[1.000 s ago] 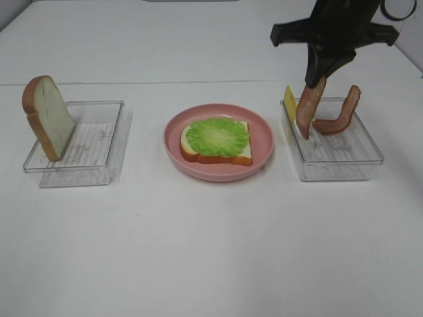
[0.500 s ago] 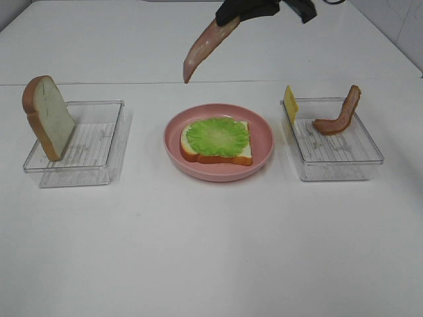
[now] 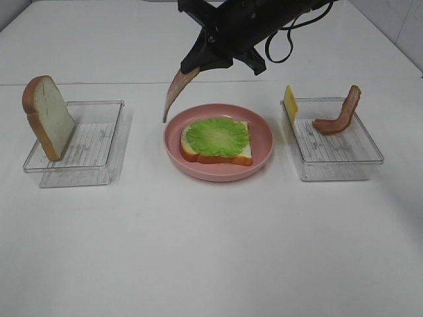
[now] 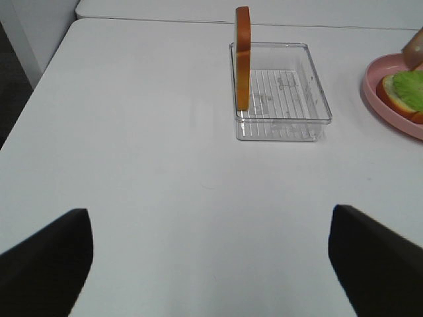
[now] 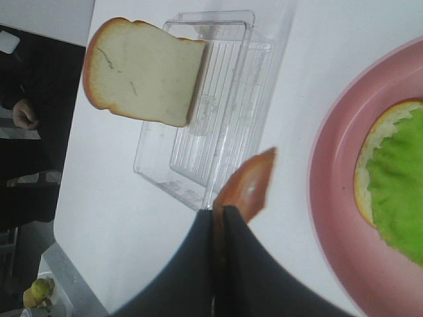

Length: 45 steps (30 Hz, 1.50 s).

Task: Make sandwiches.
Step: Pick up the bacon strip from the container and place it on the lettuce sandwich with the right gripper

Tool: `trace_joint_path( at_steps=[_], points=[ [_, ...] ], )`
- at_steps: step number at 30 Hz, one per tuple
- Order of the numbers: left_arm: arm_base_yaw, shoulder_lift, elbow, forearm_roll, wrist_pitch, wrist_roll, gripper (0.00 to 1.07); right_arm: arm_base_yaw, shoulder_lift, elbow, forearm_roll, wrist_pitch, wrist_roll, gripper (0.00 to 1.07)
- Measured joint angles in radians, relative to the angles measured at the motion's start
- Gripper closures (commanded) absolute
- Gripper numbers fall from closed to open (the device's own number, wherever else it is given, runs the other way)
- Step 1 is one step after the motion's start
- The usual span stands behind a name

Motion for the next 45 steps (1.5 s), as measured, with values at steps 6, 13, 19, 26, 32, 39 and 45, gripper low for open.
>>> trace_joint_path(
  at_steps=[6, 13, 19, 26, 32, 39, 45],
  points=[
    [0.0, 0.0, 0.0, 0.0, 0.0, 0.0, 0.18, 0.006, 0.071, 0.0, 0.0, -0.091, -0.002, 1.07],
    [0.0, 0.0, 0.0, 0.0, 0.0, 0.0, 0.18, 0.006, 0.116, 0.0, -0.036, -0.117, -0.002, 1.07],
    [0.0, 0.0, 0.0, 0.0, 0.0, 0.0, 0.18, 0.006, 0.112, 0.0, -0.013, -0.1, -0.002, 1.07],
    [0.0, 0.0, 0.0, 0.0, 0.0, 0.0, 0.18, 0.006, 0.101, 0.0, 0.053, -0.088, -0.025, 1.07],
    [0.0, 0.0, 0.0, 0.0, 0.0, 0.0, 0.18, 0.006, 0.129, 0.0, 0.047, -0.089, -0.027, 1.07],
    [0.0, 0.0, 0.0, 0.0, 0.0, 0.0, 0.18, 0.006, 0.148, 0.0, -0.073, -0.106, -0.024, 1.07],
    [0.0, 0.0, 0.0, 0.0, 0.0, 0.0, 0.18, -0.003, 0.134, 0.0, -0.247, -0.124, 0.055, 1.07]
  ],
)
